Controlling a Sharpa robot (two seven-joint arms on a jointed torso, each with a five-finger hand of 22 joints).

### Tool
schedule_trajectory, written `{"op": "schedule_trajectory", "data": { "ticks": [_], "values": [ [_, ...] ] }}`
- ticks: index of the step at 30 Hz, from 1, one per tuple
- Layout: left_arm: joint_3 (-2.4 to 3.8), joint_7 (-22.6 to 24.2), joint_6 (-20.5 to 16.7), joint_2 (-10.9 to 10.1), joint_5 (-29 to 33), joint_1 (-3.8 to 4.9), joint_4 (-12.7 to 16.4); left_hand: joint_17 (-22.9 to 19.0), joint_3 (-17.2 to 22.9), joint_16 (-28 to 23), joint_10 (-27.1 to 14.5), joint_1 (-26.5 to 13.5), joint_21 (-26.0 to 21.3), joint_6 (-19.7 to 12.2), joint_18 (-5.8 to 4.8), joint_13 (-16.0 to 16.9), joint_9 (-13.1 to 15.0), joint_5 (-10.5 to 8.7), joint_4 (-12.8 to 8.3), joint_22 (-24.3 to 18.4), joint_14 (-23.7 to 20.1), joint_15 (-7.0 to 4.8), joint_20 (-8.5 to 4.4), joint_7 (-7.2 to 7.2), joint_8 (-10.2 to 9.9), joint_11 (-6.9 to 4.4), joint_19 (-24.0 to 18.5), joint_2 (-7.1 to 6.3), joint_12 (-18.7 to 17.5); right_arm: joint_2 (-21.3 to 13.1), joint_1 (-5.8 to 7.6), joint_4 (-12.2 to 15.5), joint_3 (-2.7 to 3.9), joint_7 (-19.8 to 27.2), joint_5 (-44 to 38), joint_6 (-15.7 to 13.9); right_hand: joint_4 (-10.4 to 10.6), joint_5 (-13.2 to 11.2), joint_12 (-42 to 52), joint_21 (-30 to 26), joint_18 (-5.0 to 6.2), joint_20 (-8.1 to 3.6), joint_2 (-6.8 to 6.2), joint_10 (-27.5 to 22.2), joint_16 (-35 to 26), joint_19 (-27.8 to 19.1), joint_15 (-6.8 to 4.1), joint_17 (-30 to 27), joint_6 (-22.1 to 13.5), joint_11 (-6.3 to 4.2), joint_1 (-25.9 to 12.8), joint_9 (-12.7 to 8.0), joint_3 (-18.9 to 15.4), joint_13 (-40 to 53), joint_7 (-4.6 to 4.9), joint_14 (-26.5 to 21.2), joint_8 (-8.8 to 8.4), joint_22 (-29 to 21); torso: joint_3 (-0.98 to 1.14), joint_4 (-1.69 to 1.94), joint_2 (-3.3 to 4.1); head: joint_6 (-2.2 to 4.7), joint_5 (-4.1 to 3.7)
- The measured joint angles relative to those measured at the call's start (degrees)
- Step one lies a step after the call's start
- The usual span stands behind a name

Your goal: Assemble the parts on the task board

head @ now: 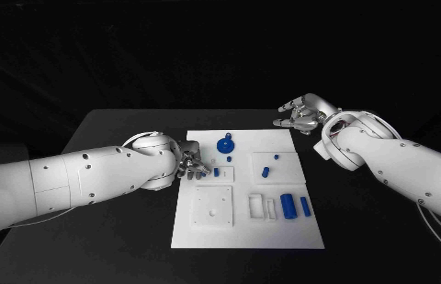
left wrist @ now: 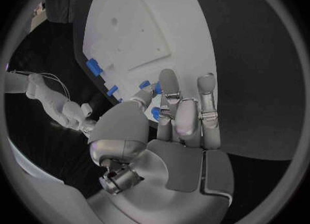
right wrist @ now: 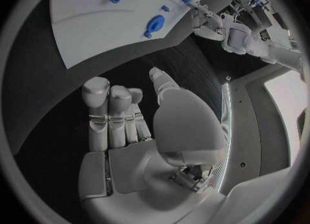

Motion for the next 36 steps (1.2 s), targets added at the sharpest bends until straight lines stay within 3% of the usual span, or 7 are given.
{"op": "schedule_trajectory", "data": {
  "ticks": [36],
  "values": [
    [0.4, 1.5, 3.5, 0.8, 8.2, 0.15, -3.5, -0.3, 0.0, 0.0, 0.0, 0.4, 0.0, 0.0, 0.0, -0.1, 0.0, 0.1, 0.0, 0.0, 0.0, 0.0, 0.0, 0.0, 0.0, 0.0, 0.0, -0.38, -0.2, 0.3, -0.08, -0.3, 0.0, 0.0, 0.0, 0.1, 0.0, 0.2, 0.0, -0.2, 0.0, 0.0, 0.0, 0.0, 0.0, 0.0, 0.0, 0.0, 0.0, 0.0, 0.0, 0.0, 0.0, 0.0, 0.0, 0.0, 0.0, 0.0, 0.02, -0.07, 0.02, 0.02, -0.22]
  ]
}}
